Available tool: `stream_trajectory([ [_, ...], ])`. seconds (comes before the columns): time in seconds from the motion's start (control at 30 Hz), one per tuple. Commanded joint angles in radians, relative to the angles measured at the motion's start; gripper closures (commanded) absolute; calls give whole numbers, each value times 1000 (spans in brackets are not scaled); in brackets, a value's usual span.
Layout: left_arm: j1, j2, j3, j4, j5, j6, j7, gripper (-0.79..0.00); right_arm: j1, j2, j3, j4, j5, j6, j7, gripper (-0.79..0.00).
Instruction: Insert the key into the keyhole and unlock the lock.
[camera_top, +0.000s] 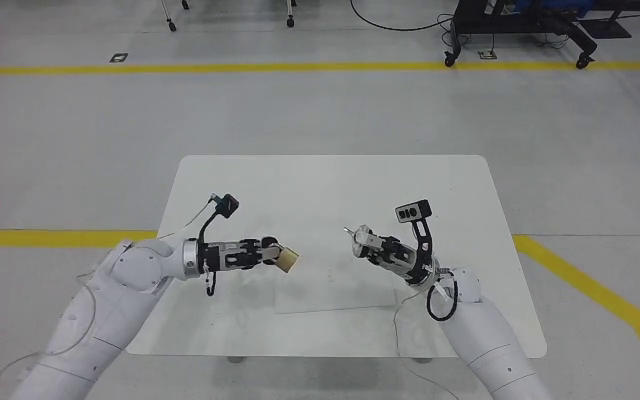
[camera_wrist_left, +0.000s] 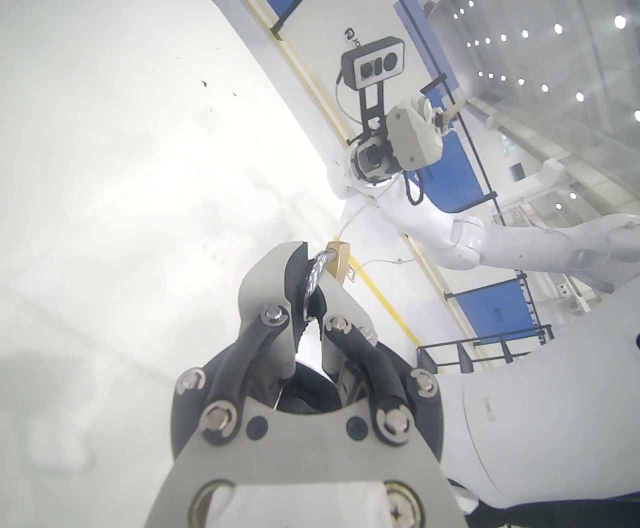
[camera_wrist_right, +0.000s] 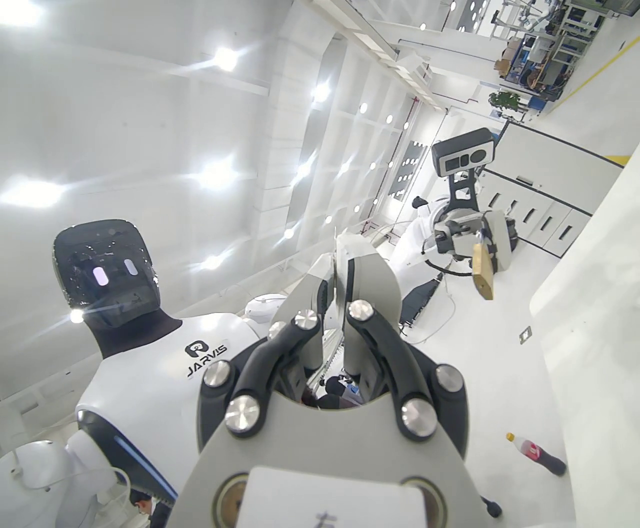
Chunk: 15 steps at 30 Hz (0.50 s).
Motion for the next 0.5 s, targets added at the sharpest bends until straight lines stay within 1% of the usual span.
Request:
stream_trajectory([
  [0.0, 29, -4, -11, -12, -180, 38, 18, 0, 0, 0, 0, 0, 1, 0, 0, 0],
  [0.07, 40, -9, -14, -2, -346, 80, -15, 0, -6, -3, -6, -8, -12, 33, -51, 0],
  [0.13, 39, -19, -9, 20, -503, 121, -41, 0, -1, -11, -23, -4, 0, 58, -92, 0],
  [0.17, 35, -27, -2, 28, -568, 127, -49, 0, 5, -17, -36, 8, 6, 63, -109, 0],
  [0.33, 12, -73, 50, 65, -777, 99, -67, 0, 42, -55, -106, 79, 66, 64, -162, 0],
  [0.4, -4, -90, 71, 91, -814, 87, -75, 0, 56, -67, -122, 102, 83, 62, -173, 0],
  [0.47, -27, -105, 93, 123, -795, 65, -85, 0, 68, -77, -134, 117, 90, 59, -181, 0],
])
